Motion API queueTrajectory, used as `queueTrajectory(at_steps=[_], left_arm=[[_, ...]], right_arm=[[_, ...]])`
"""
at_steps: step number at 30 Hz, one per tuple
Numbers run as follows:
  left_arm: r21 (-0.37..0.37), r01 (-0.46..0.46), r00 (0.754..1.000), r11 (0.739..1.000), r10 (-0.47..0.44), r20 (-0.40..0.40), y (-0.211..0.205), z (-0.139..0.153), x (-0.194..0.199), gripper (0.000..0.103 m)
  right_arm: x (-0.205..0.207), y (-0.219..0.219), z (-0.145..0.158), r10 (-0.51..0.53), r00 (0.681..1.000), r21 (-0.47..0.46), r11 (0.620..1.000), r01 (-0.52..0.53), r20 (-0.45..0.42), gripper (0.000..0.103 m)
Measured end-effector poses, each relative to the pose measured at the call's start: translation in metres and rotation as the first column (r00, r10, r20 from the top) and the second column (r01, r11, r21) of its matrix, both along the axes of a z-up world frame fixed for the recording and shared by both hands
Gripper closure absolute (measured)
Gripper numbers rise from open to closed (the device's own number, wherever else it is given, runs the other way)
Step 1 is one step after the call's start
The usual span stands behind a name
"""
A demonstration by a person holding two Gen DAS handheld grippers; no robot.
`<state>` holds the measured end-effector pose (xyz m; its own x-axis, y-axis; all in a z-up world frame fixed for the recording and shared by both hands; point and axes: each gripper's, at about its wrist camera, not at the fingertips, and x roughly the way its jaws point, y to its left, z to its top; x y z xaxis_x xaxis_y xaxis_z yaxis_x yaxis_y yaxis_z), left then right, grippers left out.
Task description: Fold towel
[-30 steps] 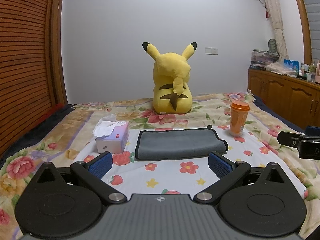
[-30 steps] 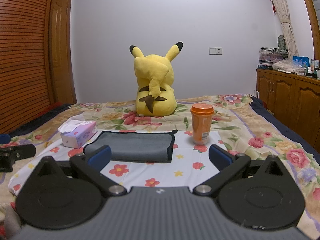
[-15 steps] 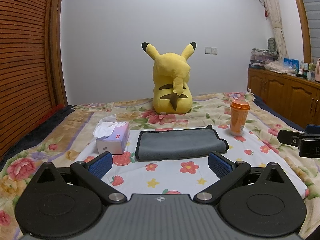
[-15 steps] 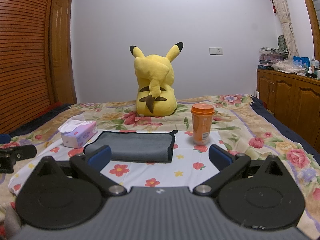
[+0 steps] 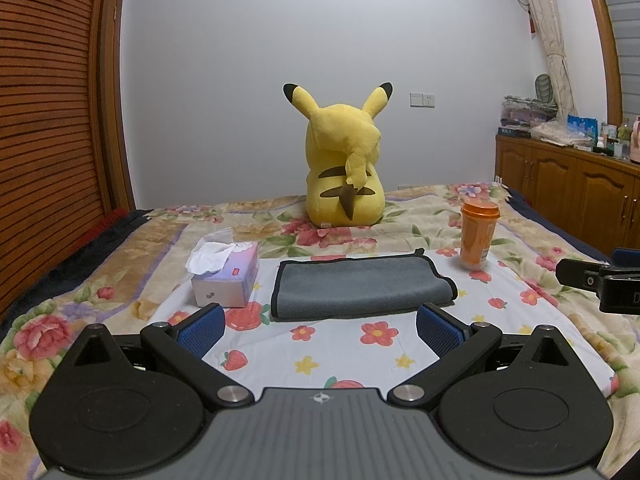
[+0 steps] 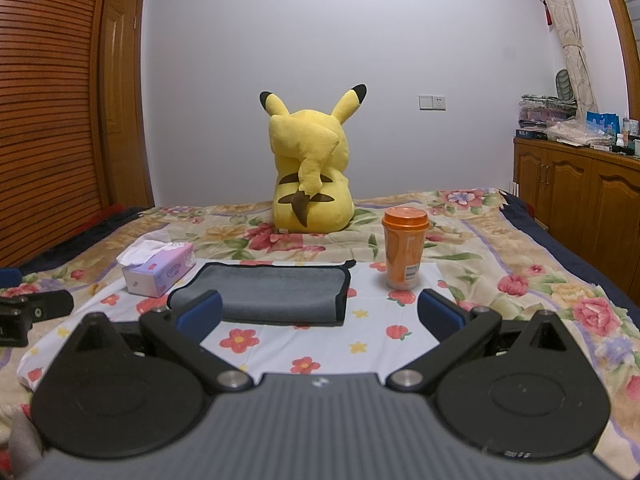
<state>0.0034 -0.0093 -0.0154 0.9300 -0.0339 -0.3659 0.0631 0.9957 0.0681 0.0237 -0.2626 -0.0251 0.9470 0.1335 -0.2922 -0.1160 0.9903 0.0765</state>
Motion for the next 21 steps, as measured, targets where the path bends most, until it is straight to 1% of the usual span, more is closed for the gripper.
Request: queueTrajectory(at_steps=[21], left_arm=[[0.005,-0.002,1.0,1.0,0.002,0.001,0.0023,-0.0007,0.0005,0.0]], right_arm=[[-0.0002,0.0003,0.0,-0.001,1.0,0.0,1.0,0.001,0.0,0.0]])
